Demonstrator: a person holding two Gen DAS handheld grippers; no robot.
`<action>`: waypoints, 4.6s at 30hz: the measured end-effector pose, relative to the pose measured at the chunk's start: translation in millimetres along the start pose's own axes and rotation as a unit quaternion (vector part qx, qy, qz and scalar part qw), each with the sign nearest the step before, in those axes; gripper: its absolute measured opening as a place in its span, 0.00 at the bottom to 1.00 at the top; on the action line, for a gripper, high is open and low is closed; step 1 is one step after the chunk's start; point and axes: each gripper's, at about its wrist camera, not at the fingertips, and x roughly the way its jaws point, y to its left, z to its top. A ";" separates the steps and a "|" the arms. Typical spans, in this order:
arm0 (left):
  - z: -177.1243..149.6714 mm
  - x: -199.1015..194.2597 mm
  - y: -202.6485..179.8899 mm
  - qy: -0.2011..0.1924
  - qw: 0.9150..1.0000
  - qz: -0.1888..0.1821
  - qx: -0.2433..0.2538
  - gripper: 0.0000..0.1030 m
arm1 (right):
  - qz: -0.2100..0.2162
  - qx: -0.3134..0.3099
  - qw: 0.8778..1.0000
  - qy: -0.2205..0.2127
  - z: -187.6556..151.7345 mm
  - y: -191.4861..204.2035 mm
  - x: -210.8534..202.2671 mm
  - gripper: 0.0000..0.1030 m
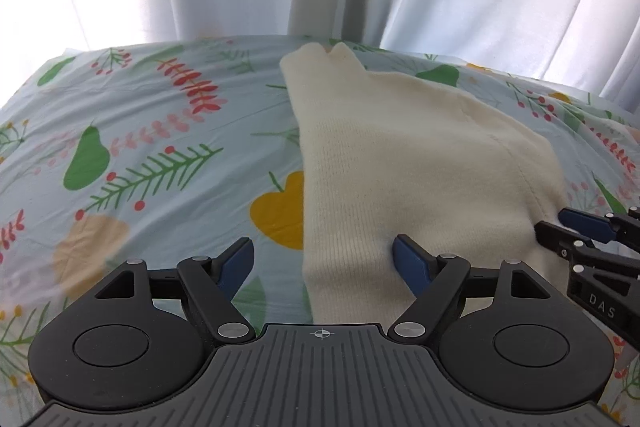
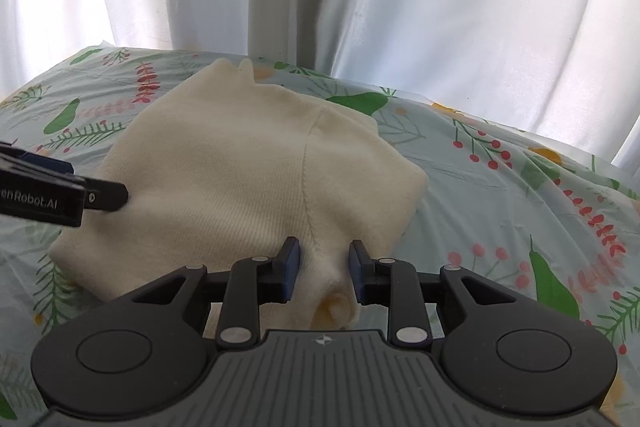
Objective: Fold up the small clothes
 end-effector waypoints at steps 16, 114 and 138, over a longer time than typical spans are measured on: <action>-69.6 -55.6 11.2 0.063 0.997 0.039 -0.013 0.83 | -0.001 0.036 0.996 0.077 -30.8 29.5 -68.6 0.81; -37.3 -57.8 -20.8 0.101 0.993 0.040 0.052 0.89 | -0.055 0.131 0.975 0.173 -3.3 32.7 -71.1 0.96; -36.5 -60.7 -24.1 0.090 0.994 0.036 0.058 0.89 | -0.051 0.126 0.976 0.168 -2.2 32.6 -74.2 0.96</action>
